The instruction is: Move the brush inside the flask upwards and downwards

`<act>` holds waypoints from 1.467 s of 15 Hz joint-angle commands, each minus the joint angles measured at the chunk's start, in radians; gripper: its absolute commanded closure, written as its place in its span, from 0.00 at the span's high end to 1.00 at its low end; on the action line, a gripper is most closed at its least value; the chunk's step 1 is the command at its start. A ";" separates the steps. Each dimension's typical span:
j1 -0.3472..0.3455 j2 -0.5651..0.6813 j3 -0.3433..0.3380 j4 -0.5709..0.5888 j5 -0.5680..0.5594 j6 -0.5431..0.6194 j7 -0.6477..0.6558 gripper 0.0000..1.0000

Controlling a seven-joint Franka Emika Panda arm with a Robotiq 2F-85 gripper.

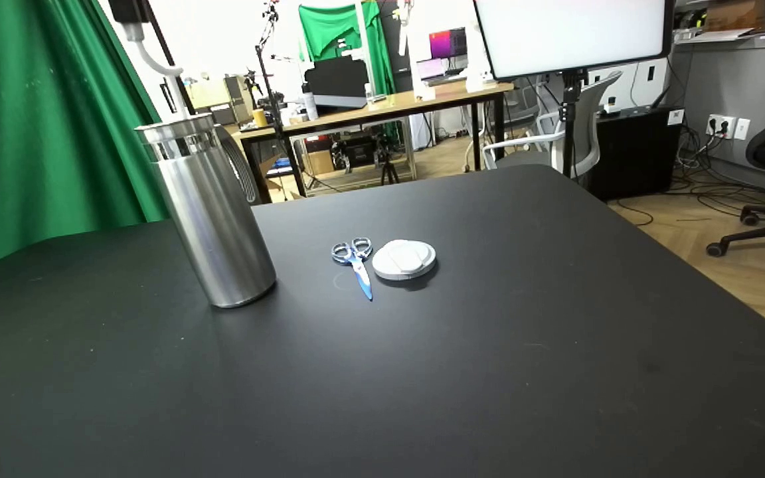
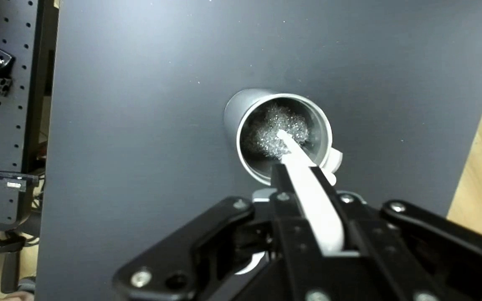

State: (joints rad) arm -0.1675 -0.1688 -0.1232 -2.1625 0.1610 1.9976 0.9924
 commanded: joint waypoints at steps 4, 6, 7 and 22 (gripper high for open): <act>0.004 -0.161 0.048 -0.029 -0.025 -0.026 0.008 0.04; 0.002 -0.170 0.059 -0.033 -0.023 -0.025 0.008 0.04; 0.001 -0.166 0.063 -0.033 -0.021 -0.028 0.009 0.04; -0.011 0.079 0.021 -0.017 -0.011 -0.045 0.018 0.04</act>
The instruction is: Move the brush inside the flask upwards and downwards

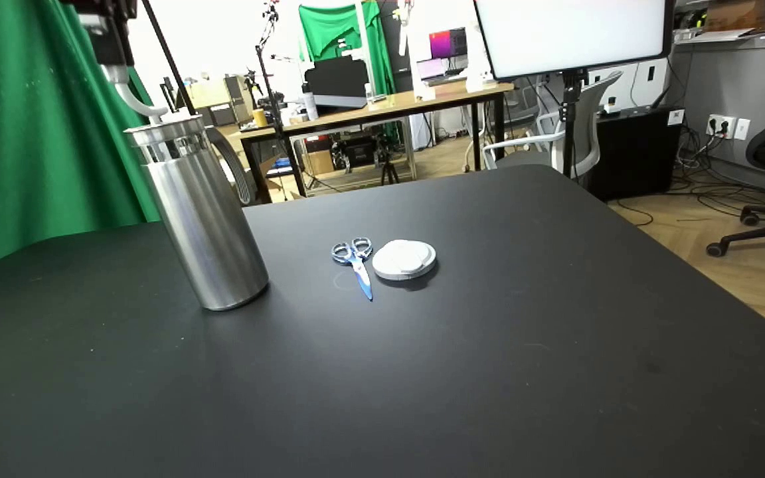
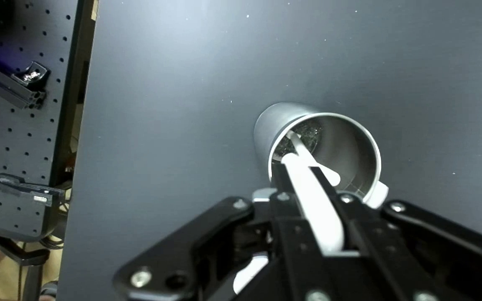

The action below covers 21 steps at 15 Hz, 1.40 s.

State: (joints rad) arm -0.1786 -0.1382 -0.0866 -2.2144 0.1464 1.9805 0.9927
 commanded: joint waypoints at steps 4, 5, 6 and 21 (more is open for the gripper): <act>0.003 0.089 -0.029 0.045 0.006 -0.034 0.020 0.04; 0.004 0.095 -0.032 0.046 0.006 -0.034 0.020 0.04; 0.005 0.100 -0.034 0.049 0.006 -0.035 0.021 0.04; 0.002 -0.054 -0.024 0.024 -0.008 -0.028 0.000 1.00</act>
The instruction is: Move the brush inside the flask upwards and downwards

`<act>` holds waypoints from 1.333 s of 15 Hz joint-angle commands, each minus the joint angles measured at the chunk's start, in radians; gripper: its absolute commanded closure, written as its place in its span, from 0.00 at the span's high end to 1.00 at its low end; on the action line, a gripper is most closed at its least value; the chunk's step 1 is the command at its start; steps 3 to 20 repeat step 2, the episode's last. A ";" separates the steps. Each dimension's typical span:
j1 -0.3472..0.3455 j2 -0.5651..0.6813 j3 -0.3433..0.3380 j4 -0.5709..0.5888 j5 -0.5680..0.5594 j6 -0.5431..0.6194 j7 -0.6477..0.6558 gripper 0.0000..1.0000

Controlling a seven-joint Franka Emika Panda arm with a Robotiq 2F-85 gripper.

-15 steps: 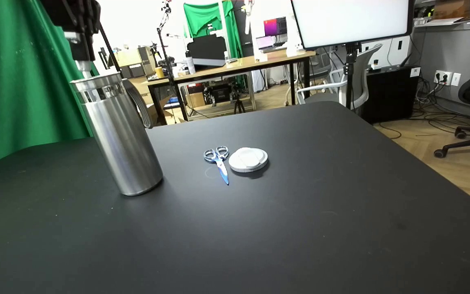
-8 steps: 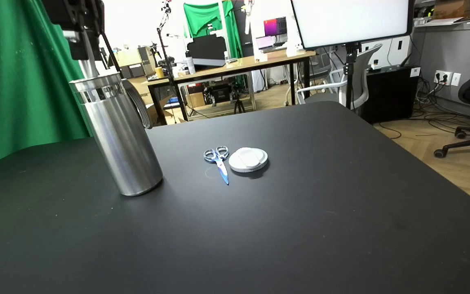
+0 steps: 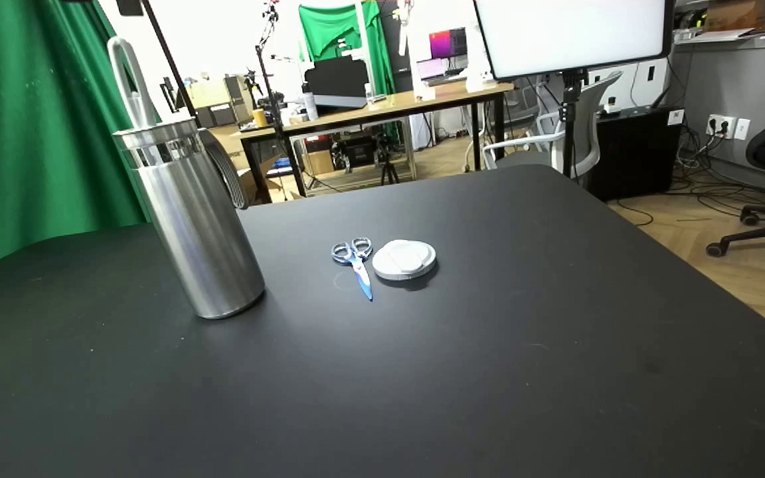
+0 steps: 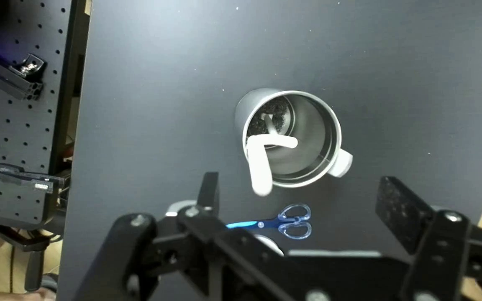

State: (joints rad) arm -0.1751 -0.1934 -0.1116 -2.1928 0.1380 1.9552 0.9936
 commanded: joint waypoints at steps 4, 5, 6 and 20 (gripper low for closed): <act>-0.002 -0.013 0.002 0.000 0.000 -0.005 -0.002 1.00; -0.002 -0.013 0.002 0.000 0.000 -0.005 -0.002 1.00; -0.002 -0.013 0.002 0.000 0.000 -0.005 -0.002 1.00; -0.002 -0.013 0.002 0.000 0.000 -0.005 -0.002 1.00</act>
